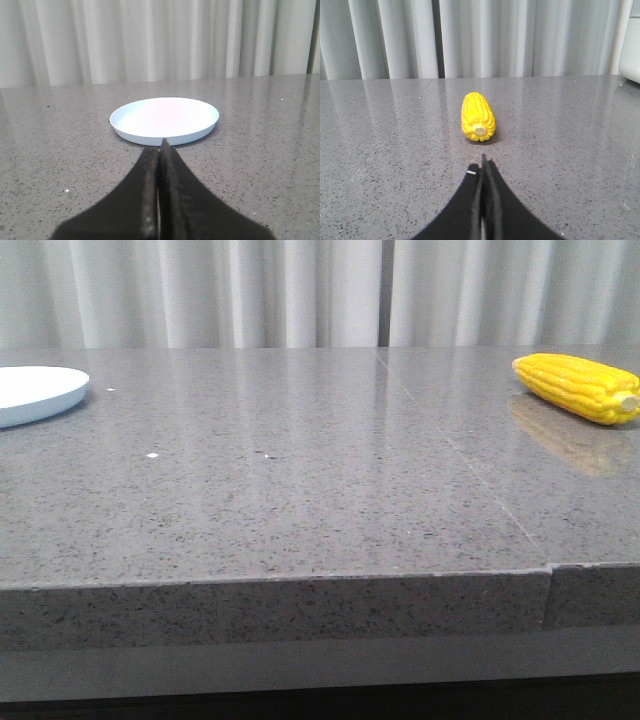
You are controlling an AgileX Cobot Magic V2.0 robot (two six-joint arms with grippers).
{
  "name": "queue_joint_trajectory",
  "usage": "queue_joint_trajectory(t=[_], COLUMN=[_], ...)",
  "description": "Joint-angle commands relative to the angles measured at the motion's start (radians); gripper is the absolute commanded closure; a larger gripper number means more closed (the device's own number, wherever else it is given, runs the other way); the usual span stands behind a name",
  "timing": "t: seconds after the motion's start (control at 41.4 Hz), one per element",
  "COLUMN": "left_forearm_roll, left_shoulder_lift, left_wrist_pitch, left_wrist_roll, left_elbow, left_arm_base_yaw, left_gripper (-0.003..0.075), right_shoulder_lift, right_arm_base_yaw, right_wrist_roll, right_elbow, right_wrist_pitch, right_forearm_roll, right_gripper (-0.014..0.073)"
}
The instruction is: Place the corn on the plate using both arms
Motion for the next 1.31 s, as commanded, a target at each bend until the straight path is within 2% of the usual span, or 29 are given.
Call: queue_joint_trajectory(t=[0.0, 0.677, 0.822, 0.919, 1.064, 1.281], left_forearm_roll=[0.000, 0.000, -0.014, -0.016, -0.016, -0.016], left_shoulder_lift=[-0.019, -0.019, -0.019, -0.019, -0.015, 0.074], left_wrist_pitch=[-0.078, -0.081, -0.166, -0.199, -0.180, 0.006], left_wrist_roll=[-0.008, -0.008, -0.008, -0.008, -0.008, -0.008], left_elbow=[0.002, 0.002, -0.007, -0.054, -0.186, -0.440], left_arm_base_yaw=[0.002, 0.002, 0.002, 0.002, 0.002, 0.002], left_gripper=[0.0740, 0.0740, 0.0740, 0.0741, 0.0741, 0.0740], right_shoulder_lift=[-0.012, -0.012, -0.012, -0.012, -0.006, 0.123], right_arm_base_yaw=[-0.001, -0.001, -0.001, -0.001, -0.001, -0.001], right_wrist_roll=[-0.003, -0.003, -0.003, -0.003, -0.003, -0.003], right_elbow=[-0.016, -0.016, -0.024, -0.080, -0.229, -0.486], right_wrist_pitch=[-0.082, -0.086, -0.106, -0.089, 0.016, 0.198], right_forearm_roll=[-0.010, -0.010, -0.010, -0.010, -0.010, -0.010], right_gripper=[0.0713, 0.0713, 0.0713, 0.0713, 0.0713, 0.0713])
